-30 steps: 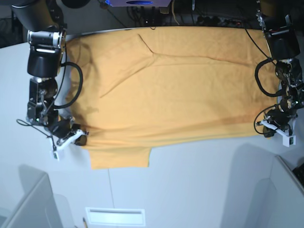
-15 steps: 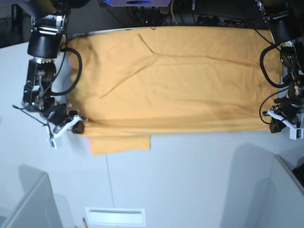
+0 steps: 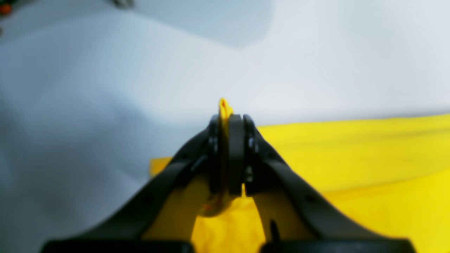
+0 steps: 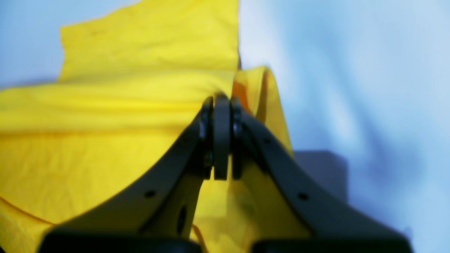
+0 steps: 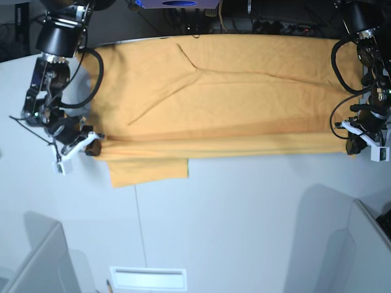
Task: Fold the T-shirt properly
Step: 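Lift the hem with both grippers and fold it toward the shoulder edge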
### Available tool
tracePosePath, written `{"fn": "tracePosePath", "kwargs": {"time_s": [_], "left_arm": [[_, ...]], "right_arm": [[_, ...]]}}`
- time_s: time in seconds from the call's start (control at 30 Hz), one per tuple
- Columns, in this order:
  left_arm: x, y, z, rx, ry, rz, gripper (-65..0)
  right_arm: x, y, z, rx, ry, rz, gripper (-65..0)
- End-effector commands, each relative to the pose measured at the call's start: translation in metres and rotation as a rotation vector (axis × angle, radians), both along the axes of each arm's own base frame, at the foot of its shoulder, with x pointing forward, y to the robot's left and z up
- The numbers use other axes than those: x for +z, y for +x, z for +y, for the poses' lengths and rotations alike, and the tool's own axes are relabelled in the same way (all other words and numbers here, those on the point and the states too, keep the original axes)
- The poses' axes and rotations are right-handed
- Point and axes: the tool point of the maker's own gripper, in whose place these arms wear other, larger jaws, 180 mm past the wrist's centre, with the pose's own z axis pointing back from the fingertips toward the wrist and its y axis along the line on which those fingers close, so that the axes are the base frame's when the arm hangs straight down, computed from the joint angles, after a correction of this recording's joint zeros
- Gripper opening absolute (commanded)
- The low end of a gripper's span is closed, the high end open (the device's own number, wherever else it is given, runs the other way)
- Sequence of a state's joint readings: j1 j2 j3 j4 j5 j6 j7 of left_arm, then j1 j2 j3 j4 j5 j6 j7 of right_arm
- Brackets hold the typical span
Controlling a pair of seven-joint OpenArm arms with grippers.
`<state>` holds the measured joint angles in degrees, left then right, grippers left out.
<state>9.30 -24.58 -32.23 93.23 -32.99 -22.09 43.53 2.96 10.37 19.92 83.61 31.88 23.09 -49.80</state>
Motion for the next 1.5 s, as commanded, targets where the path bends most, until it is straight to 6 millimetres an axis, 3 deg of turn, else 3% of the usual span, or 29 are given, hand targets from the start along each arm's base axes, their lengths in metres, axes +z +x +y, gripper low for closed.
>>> {"fn": "tracePosePath", "kwargs": {"time_s": [0.0, 0.23, 0.5, 0.83, 1.17, 1.47], "left_arm": [[0.019, 0.003, 0.008, 0.01, 0.034, -0.051, -65.0], [0.034, 0.004, 0.001, -0.028, 0.062, -0.083, -65.0], [0.033, 0.002, 0.003, -0.024, 0.064, -0.077, -65.0], [0.025, -0.032, -0.015, -0.088, 0.115, 0.001, -65.0], [0.035, -0.044, -0.032, -0.142, 0.154, -0.001, -65.0], [0.011, -0.075, -0.031, -0.15, 0.152, 0.1, -65.0]], "right_arm": [[0.022, 0.009, -0.007, -0.006, -0.015, -0.073, -65.0], [0.036, 0.002, -0.001, 0.014, -0.036, -0.092, -65.0], [0.052, -0.008, 0.008, 0.048, -0.042, -0.113, -65.0], [0.05, -0.048, 0.024, 0.076, -0.007, -0.106, -65.0], [0.06, -0.06, -0.005, -0.003, -0.046, -0.09, -65.0], [0.044, -0.101, 0.001, -0.001, -0.039, -0.017, -65.0]]}}
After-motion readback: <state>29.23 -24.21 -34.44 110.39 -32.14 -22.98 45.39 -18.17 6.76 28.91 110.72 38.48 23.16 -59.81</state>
